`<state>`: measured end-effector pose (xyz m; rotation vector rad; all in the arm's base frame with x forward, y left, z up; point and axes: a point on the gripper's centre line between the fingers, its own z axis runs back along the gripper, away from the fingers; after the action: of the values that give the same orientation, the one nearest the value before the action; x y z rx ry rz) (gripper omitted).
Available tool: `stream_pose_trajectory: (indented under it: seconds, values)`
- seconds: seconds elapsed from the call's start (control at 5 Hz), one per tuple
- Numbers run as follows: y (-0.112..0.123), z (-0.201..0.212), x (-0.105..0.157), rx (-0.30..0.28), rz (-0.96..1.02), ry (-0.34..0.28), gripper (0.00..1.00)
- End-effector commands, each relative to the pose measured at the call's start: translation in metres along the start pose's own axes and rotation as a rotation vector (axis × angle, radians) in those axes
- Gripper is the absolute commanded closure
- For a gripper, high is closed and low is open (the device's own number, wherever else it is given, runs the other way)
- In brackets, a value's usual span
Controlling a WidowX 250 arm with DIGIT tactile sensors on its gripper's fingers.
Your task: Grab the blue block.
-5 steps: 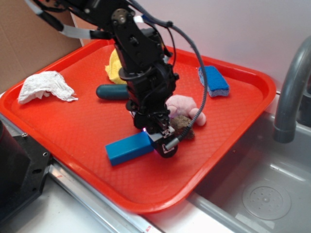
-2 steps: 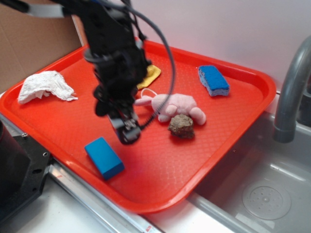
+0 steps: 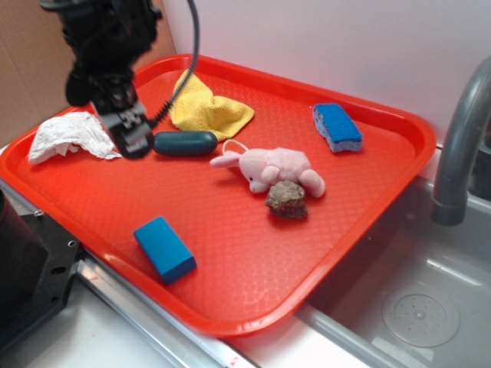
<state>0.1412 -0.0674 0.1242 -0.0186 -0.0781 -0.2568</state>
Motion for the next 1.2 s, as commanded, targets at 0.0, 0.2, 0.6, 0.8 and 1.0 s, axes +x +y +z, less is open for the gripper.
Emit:
stream_pose_trajectory:
  seconds: [0.0, 0.2, 0.6, 0.8, 1.0]
  values:
    - [-0.032, -0.025, -0.026, -0.053, 0.502, 0.141, 0.0]
    - [-0.04, -0.046, -0.015, -0.135, 0.752, 0.121, 0.0]
    - [-0.036, -0.084, 0.004, -0.164, 1.115, 0.063, 0.0]
    - [-0.037, -0.093, 0.011, -0.127, 1.07, 0.078, 0.0]
    - [-0.038, -0.102, 0.017, -0.107, 1.021, 0.103, 0.0]
